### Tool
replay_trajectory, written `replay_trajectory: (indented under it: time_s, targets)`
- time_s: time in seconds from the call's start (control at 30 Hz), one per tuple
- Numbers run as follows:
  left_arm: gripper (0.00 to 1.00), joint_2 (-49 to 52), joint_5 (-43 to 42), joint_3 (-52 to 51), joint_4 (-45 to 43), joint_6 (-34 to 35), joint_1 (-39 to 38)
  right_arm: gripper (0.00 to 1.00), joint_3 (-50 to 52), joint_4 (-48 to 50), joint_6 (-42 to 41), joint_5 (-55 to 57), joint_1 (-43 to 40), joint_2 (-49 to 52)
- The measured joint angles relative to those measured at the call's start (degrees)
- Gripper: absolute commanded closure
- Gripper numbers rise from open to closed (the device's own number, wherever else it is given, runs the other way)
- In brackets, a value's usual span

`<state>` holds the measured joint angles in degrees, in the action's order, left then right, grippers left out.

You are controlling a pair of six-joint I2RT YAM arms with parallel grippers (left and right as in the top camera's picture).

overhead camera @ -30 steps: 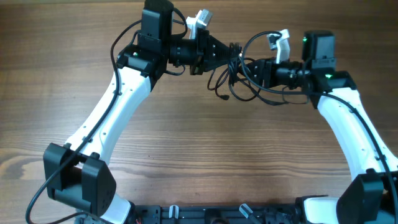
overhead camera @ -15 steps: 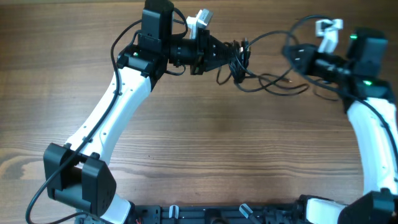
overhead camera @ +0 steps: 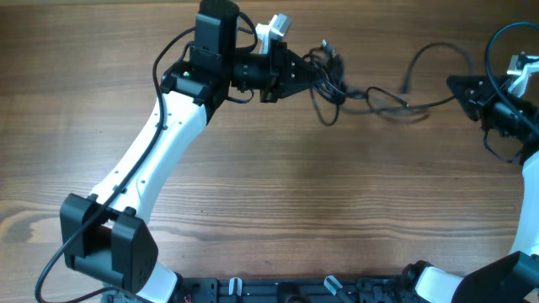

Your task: Untangle cables

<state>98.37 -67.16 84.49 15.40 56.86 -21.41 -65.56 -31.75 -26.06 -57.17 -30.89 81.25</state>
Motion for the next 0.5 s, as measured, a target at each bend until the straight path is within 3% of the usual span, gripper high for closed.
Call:
replay_trajectory:
  time_s: [0.03,0.13,0.33,0.5]
  targets:
    - [0.93,0.00,0.02,0.00,0.00,0.00,0.04,0.44,0.00,-0.94,0.44,0.26,-0.07,0.02]
    - [0.92,0.00,0.04,0.00,0.17,0.00,0.13,0.31,-0.07,-3.78,2.03,0.90,0.24,0.00]
    - [0.92,0.00,0.22,0.02,0.94,-3.15,0.13,0.27,-0.07,-2.95,8.96,-2.75,4.74,0.04]
    - [0.96,0.00,11.04,0.17,15.56,-10.27,0.13,0.24,-0.07,0.94,14.45,-9.53,12.68,0.04]
